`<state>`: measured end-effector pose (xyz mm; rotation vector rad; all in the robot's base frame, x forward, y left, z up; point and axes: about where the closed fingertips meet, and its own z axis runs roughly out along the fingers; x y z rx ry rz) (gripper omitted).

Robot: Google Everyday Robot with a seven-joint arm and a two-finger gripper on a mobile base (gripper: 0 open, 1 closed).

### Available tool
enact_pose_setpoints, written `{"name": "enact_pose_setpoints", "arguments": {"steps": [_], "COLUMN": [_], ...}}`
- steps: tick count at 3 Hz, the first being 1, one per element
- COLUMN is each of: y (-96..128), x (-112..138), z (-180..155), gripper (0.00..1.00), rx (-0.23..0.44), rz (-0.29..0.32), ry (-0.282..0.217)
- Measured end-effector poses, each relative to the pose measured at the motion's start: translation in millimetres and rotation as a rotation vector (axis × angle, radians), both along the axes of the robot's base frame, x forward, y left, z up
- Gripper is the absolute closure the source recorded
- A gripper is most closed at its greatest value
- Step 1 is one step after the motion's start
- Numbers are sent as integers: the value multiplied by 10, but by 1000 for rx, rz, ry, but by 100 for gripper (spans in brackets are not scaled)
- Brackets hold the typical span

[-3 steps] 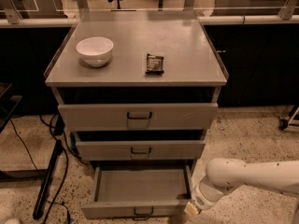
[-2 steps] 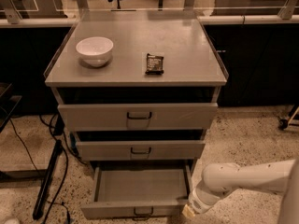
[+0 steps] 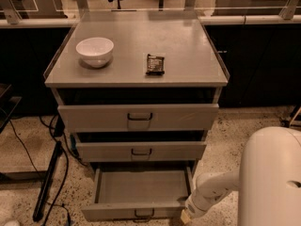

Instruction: Close bottom drawer

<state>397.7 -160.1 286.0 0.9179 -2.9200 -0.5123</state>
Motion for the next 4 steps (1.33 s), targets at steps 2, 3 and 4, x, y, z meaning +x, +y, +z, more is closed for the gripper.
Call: {"name": "enact_pose_setpoints", "arguments": {"steps": [2, 3, 4], "y": [5, -23, -22], "x": [19, 237, 276], "z": [-238, -744, -764], "gripper": [100, 100, 100], "rx": [20, 59, 60], "rz": [-29, -83, -88], "ry": [30, 62, 57]}}
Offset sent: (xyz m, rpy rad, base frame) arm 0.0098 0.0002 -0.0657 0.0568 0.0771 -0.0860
